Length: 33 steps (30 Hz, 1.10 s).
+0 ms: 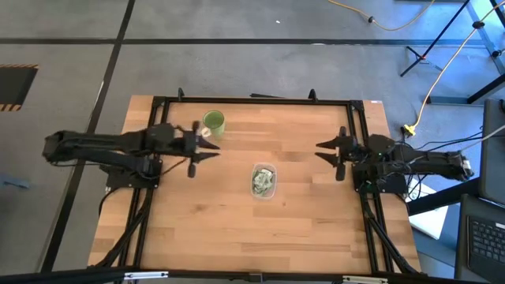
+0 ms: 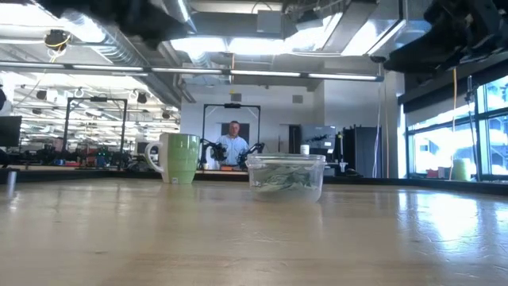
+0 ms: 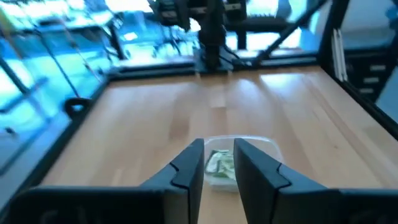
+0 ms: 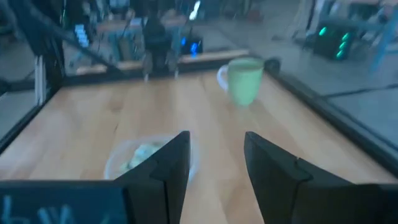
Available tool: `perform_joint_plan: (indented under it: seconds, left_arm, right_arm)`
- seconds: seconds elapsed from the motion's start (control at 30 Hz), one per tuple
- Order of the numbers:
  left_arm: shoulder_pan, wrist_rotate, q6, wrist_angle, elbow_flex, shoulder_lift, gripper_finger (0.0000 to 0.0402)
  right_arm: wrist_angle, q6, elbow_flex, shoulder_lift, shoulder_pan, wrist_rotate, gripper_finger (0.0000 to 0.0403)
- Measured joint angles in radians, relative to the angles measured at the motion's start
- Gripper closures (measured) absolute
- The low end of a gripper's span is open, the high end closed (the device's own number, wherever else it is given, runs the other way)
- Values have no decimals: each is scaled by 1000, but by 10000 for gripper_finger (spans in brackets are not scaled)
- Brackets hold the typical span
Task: Pick and place items into bin
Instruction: Return to Home Position
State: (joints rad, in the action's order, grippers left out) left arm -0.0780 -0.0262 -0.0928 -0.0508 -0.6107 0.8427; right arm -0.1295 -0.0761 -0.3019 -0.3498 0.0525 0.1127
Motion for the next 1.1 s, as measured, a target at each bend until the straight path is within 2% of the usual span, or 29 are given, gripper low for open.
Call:
perform_joint_plan:
  seconds: [0.1, 0.27, 0.6, 0.8, 1.1]
  left_arm:
    - [-23, 10, 4, 54, 113, -154, 320]
    - [-67, 36, 47, 55, 256, -381, 320]
    - [-123, 83, 88, 58, 462, -721, 320]
    - [-138, 83, 97, 48, 534, -839, 320]
    - [-160, 88, 110, 64, 577, -842, 320]
  right_arm:
    - [2, 3, 27, 88, 33, 0, 247]
    - [0, 1, 74, 209, 78, -1, 247]
    - [7, -30, 165, 349, 116, -1, 247]
    - [13, -43, 186, 348, 116, -1, 247]
    - [30, -50, 211, 348, 116, 0, 247]
